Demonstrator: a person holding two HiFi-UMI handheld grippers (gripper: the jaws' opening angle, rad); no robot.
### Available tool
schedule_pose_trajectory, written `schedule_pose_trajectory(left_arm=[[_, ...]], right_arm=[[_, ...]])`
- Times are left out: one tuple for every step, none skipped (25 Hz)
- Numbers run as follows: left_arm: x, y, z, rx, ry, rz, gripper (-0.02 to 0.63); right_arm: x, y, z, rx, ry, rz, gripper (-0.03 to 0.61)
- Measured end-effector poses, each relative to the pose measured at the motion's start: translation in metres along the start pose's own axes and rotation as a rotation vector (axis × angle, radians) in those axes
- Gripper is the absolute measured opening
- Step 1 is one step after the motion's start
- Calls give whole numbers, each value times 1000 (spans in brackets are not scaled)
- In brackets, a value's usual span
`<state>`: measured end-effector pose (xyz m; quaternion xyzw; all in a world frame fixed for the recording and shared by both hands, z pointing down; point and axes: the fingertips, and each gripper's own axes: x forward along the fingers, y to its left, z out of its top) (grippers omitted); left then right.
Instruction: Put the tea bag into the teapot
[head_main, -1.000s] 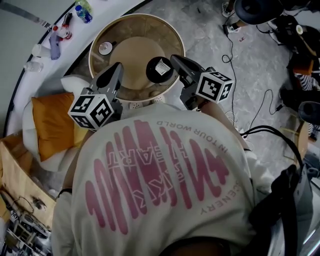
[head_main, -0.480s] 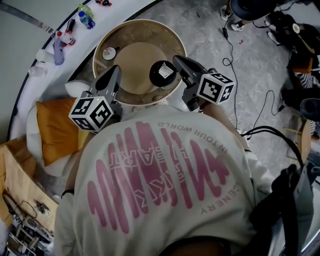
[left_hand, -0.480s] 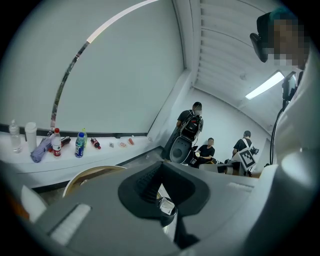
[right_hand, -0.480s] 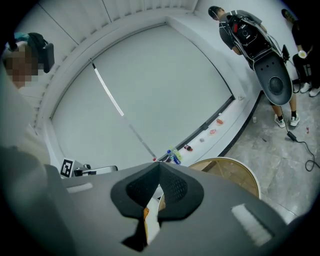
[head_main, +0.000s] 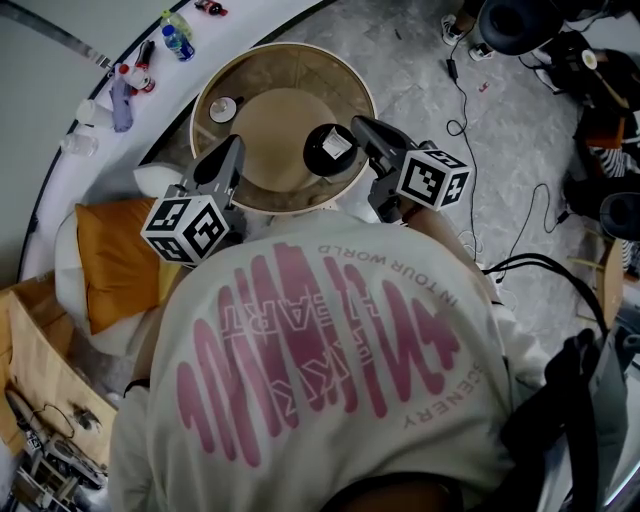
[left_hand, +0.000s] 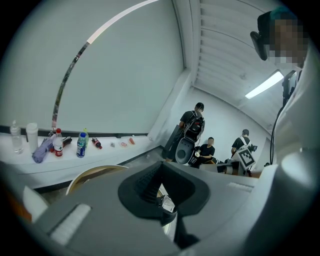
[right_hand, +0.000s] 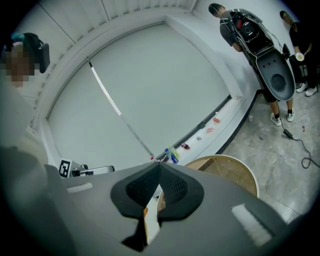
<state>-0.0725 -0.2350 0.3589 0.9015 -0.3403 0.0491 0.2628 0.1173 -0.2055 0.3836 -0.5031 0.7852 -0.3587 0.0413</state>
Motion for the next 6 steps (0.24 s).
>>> schedule_pose_trajectory(left_arm=[[-1,1,0,0,0,1,15],[-2,2,0,0,0,2,15],[-2,4,0,-1,0,4,15],[-2,5,0,-1,1,5,15],[-3,7,0,-2,2,6,15],[-3,8,0,-3,4,7,15]], right_arm=[[1,0,0,0,1,0,5],[2,1,-1,-1,3,0,5],[3,1,-1,-2,5,0,5],[5,1,-1,-3,7,-1,5],[6,1,-2,-3,9,-1,5],[7,1,-2,-4,12,-2,5]])
